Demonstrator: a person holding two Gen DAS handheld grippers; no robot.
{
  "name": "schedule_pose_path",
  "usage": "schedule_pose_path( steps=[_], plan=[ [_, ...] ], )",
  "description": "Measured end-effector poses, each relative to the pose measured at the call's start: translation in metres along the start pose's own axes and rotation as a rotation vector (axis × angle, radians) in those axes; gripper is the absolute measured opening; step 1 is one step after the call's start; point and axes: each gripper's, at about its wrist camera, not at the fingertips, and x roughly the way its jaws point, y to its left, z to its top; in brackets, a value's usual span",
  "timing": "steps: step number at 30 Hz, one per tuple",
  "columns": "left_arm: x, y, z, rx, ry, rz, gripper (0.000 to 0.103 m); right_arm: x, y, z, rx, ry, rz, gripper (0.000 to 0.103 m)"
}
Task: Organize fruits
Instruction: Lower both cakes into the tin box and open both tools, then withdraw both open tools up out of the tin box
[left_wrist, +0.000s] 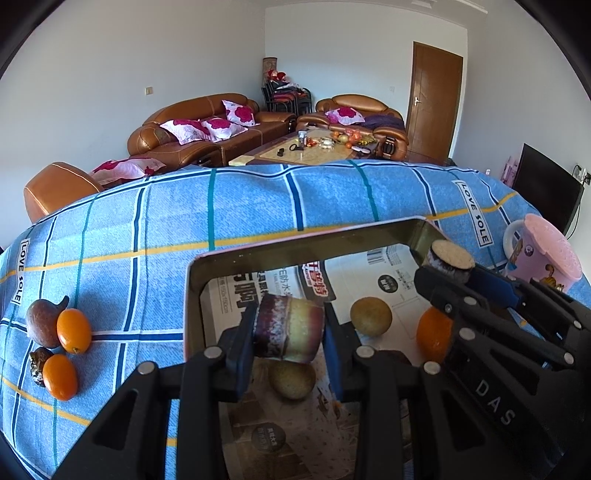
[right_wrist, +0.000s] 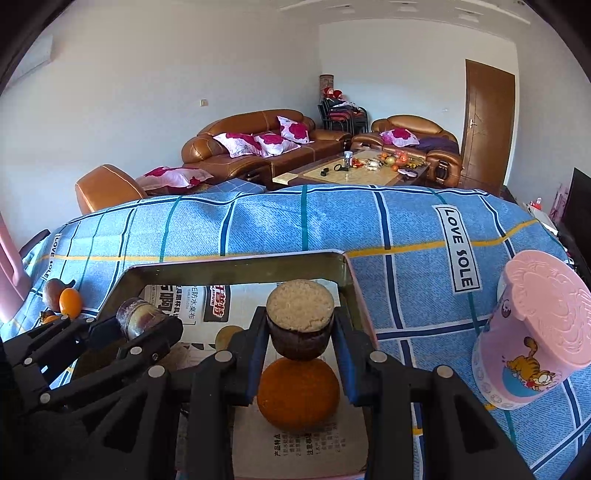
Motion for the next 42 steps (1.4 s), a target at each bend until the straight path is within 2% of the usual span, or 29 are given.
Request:
schedule_pose_path(
  steps=[13, 19, 21, 23, 25, 26, 27, 28, 32, 36, 38, 42],
  plan=[
    [0.005, -0.001, 0.002, -0.004, 0.01, 0.015, 0.034, 0.004, -0.002, 0.001, 0.023, 0.021, 0.035, 0.038],
    [0.0, 0.0, 0.001, -0.002, -0.008, 0.034, 0.036, -0.002, -0.002, 0.0, 0.026, -0.012, 0.041, 0.039],
    [-0.005, -0.002, 0.0, 0.001, -0.033, 0.055, 0.042, -0.007, -0.002, 0.0, 0.03, -0.037, 0.04, 0.039],
    [-0.012, -0.003, -0.002, 0.008, -0.069, 0.075, 0.069, -0.013, -0.003, -0.001, 0.034, -0.074, 0.029, 0.04],
    [-0.02, -0.003, -0.002, 0.006, -0.107, 0.102, 0.087, -0.02, -0.003, -0.001, 0.033, -0.111, 0.003, 0.044],
    [-0.024, -0.003, -0.003, 0.003, -0.128, 0.106, 0.096, -0.023, -0.004, 0.0, 0.033, -0.13, -0.015, 0.054],
    [-0.029, -0.002, -0.003, -0.001, -0.15, 0.11, 0.099, -0.027, -0.006, 0.0, 0.035, -0.154, -0.034, 0.064],
    [-0.033, 0.0, -0.004, -0.006, -0.172, 0.115, 0.103, -0.031, -0.007, 0.001, 0.039, -0.18, -0.05, 0.067],
    [-0.044, 0.004, -0.006, -0.016, -0.231, 0.126, 0.103, -0.048, -0.013, 0.002, 0.059, -0.265, -0.088, 0.07],
    [-0.051, 0.01, -0.007, -0.012, -0.271, 0.192, 0.103, -0.055, -0.009, 0.001, 0.034, -0.309, -0.147, 0.071],
    [-0.054, 0.017, -0.009, -0.023, -0.276, 0.2, 0.103, -0.059, -0.006, -0.001, 0.014, -0.334, -0.154, 0.071],
    [-0.059, 0.035, -0.014, -0.079, -0.27, 0.181, 0.103, -0.055, 0.001, -0.004, -0.023, -0.316, -0.151, 0.072]
  ],
)
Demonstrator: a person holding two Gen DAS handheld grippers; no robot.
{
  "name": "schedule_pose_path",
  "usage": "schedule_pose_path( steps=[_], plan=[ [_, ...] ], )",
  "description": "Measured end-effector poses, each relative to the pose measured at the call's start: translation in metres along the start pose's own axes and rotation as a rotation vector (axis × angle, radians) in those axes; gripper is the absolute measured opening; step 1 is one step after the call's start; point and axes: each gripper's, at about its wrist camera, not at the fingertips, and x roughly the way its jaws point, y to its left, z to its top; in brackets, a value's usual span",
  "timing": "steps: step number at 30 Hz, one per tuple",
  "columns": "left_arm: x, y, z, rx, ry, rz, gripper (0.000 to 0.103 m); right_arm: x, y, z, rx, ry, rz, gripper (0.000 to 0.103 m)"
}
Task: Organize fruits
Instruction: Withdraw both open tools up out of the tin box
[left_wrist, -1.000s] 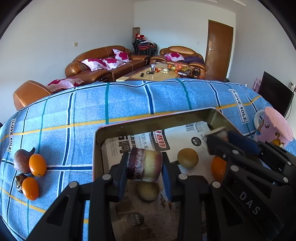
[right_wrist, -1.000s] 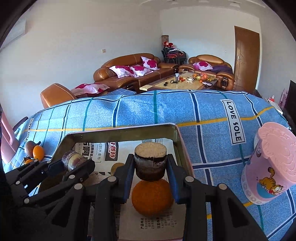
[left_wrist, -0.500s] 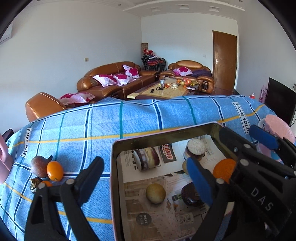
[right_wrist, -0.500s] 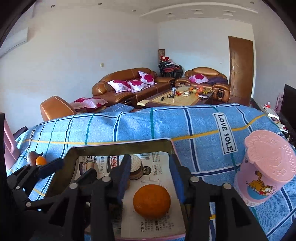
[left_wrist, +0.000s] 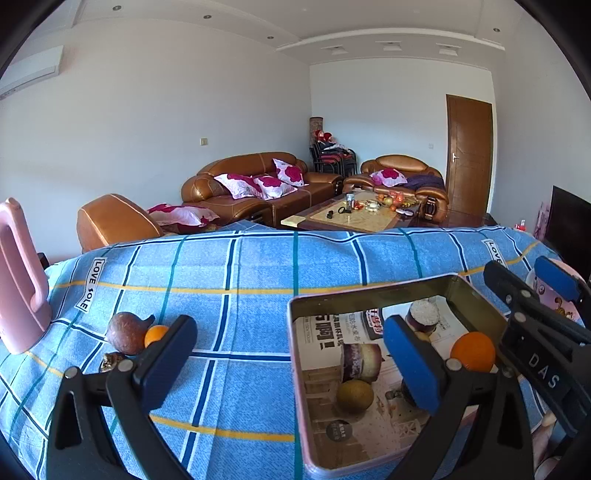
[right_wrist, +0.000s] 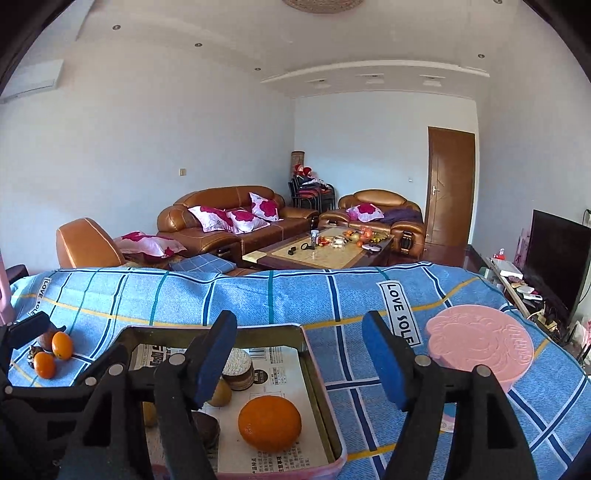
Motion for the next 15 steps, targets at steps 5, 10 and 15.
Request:
schedule_pose_path(
  steps=[5, 10, 15],
  plan=[
    [-0.004, 0.011, -0.006, -0.019, 0.024, -0.001, 0.103, -0.007, -0.005, -0.001, 0.034, -0.011, -0.013, 0.072],
    [-0.012, 0.015, -0.01, -0.016, 0.017, 0.008, 0.103, -0.01, -0.012, -0.004, 0.085, 0.007, -0.035, 0.072],
    [-0.02, 0.016, -0.014, 0.008, 0.009, -0.006, 0.103, -0.02, -0.012, -0.008, 0.109, 0.016, -0.061, 0.072]
  ],
)
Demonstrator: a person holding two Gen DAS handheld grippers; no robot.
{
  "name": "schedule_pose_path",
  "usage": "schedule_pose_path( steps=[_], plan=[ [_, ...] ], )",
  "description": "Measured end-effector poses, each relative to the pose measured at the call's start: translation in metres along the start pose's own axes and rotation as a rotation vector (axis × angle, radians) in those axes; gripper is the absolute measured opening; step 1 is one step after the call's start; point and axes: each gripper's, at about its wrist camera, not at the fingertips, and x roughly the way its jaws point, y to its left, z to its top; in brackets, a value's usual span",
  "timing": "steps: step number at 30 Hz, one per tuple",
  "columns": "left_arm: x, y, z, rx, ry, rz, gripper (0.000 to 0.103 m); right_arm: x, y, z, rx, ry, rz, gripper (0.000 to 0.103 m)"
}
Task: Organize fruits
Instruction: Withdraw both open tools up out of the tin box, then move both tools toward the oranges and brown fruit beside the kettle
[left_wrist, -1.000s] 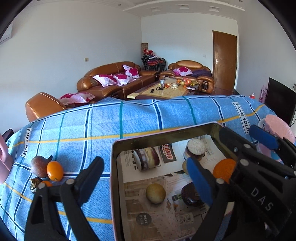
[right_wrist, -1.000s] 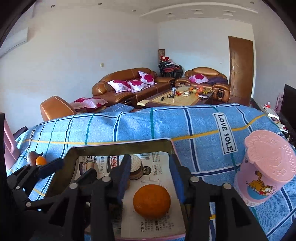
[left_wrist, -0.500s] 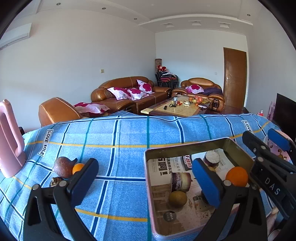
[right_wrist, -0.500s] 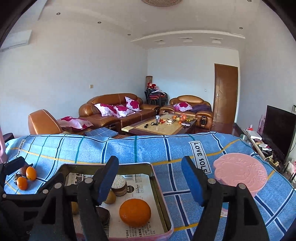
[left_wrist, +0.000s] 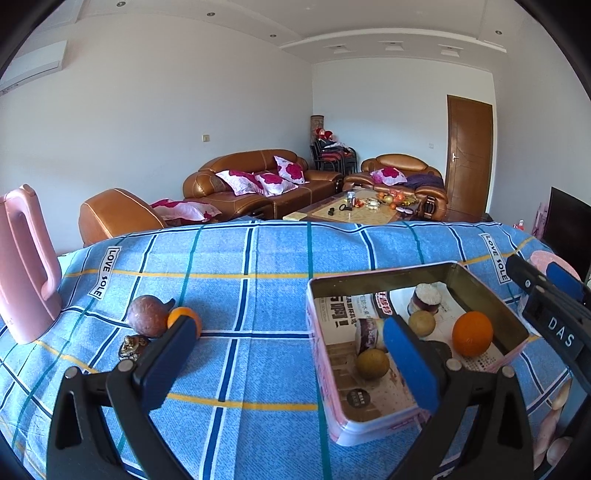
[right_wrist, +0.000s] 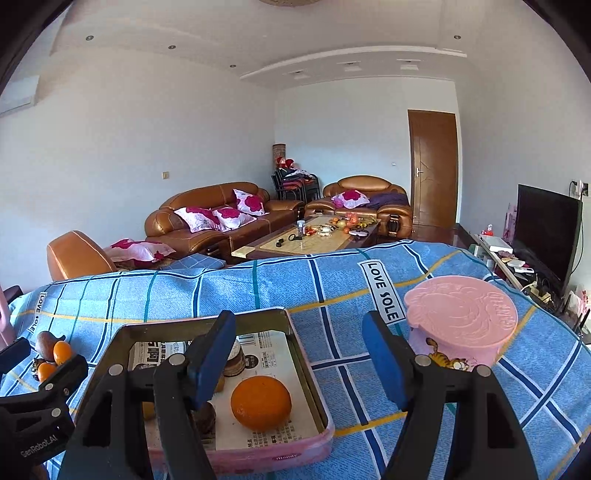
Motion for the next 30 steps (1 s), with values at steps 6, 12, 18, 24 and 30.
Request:
schedule_pose_path(
  steps=[6, 12, 18, 24, 30],
  plan=[
    [-0.002, 0.005, -0.001, 0.067, 0.008, 0.028, 0.103, -0.014, 0.008, -0.005, -0.025, 0.004, -0.026, 0.072],
    [0.001, 0.03, 0.003, 0.123, -0.027, 0.096, 0.103, -0.023, 0.024, -0.009, -0.03, 0.018, 0.006, 0.072],
    [0.007, 0.064, 0.004, 0.11, -0.024, 0.131, 0.103, -0.018, 0.055, -0.012, -0.011, 0.068, 0.081, 0.072],
    [0.012, 0.101, 0.004, 0.017, 0.006, 0.12, 0.103, -0.012, 0.103, -0.017, -0.032, 0.108, 0.154, 0.072],
    [0.021, 0.123, 0.003, -0.036, 0.043, 0.128, 0.103, -0.012, 0.143, -0.021, -0.059, 0.124, 0.207, 0.072]
  ],
)
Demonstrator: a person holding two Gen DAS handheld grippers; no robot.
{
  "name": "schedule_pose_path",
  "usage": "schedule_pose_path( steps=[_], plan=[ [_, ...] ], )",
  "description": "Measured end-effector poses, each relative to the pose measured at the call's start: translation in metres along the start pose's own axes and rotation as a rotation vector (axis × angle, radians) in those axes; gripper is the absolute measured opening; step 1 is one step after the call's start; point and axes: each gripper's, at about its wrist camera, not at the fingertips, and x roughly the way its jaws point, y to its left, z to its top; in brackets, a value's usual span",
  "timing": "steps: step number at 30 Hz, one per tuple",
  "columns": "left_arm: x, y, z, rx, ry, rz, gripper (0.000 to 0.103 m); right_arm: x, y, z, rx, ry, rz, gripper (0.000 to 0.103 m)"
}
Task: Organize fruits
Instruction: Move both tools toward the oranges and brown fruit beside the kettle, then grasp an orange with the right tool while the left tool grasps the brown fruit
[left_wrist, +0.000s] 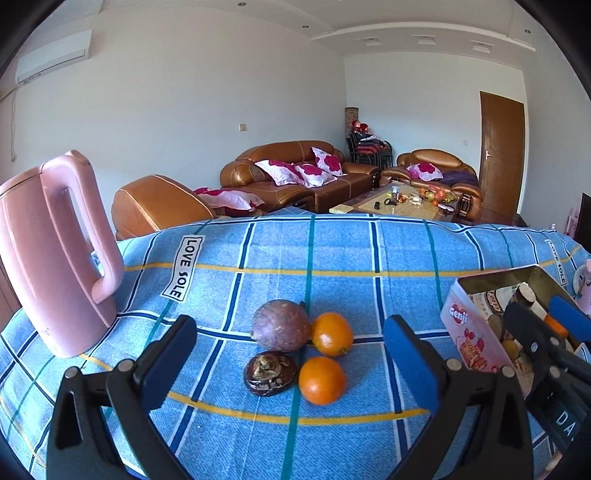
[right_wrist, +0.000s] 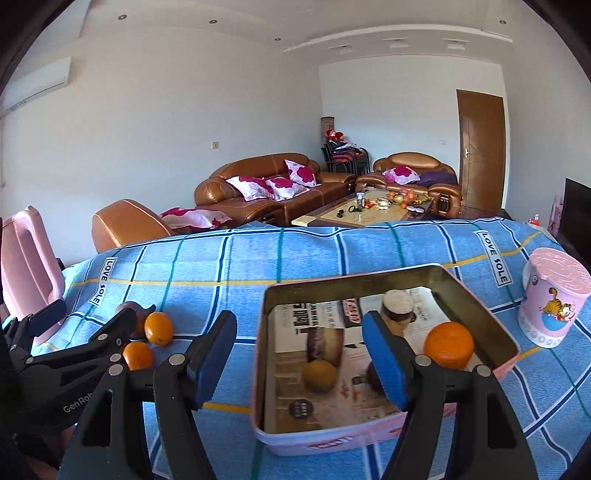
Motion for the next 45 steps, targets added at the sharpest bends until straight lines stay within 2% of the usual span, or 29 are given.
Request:
schedule_pose_path(
  steps=[5, 14, 17, 21, 25, 28, 32, 37, 41, 45],
  plan=[
    [0.009, 0.018, 0.003, 0.024, 0.03, 0.072, 0.103, 0.008, 0.018, 0.0, 0.006, 0.02, 0.033, 0.072],
    [0.046, 0.099, 0.007, -0.118, 0.169, 0.278, 0.103, 0.029, 0.049, -0.003, -0.039, 0.128, 0.098, 0.072],
    [0.05, 0.112, 0.005, -0.149, 0.187, 0.303, 0.103, 0.038, 0.064, -0.006, -0.055, 0.179, 0.147, 0.072],
    [0.051, 0.113, 0.005, -0.115, 0.189, 0.33, 0.103, 0.05, 0.087, -0.011, -0.086, 0.247, 0.231, 0.072],
    [0.052, 0.112, 0.005, -0.1, 0.201, 0.324, 0.103, 0.068, 0.109, -0.019, -0.105, 0.342, 0.269, 0.072],
    [0.053, 0.113, 0.007, -0.095, 0.203, 0.326, 0.103, 0.077, 0.115, -0.021, -0.093, 0.378, 0.27, 0.071],
    [0.059, 0.117, 0.009, -0.099, 0.215, 0.323, 0.103, 0.085, 0.119, -0.023, -0.073, 0.418, 0.289, 0.062],
    [0.063, 0.12, 0.009, -0.111, 0.22, 0.308, 0.103, 0.088, 0.118, -0.024, -0.047, 0.43, 0.325, 0.054],
    [0.063, 0.119, 0.008, -0.111, 0.226, 0.281, 0.103, 0.087, 0.111, -0.024, -0.038, 0.438, 0.339, 0.036],
    [0.062, 0.108, 0.008, -0.081, 0.227, 0.222, 0.103, 0.08, 0.107, -0.024, -0.053, 0.411, 0.267, 0.034]
  ],
)
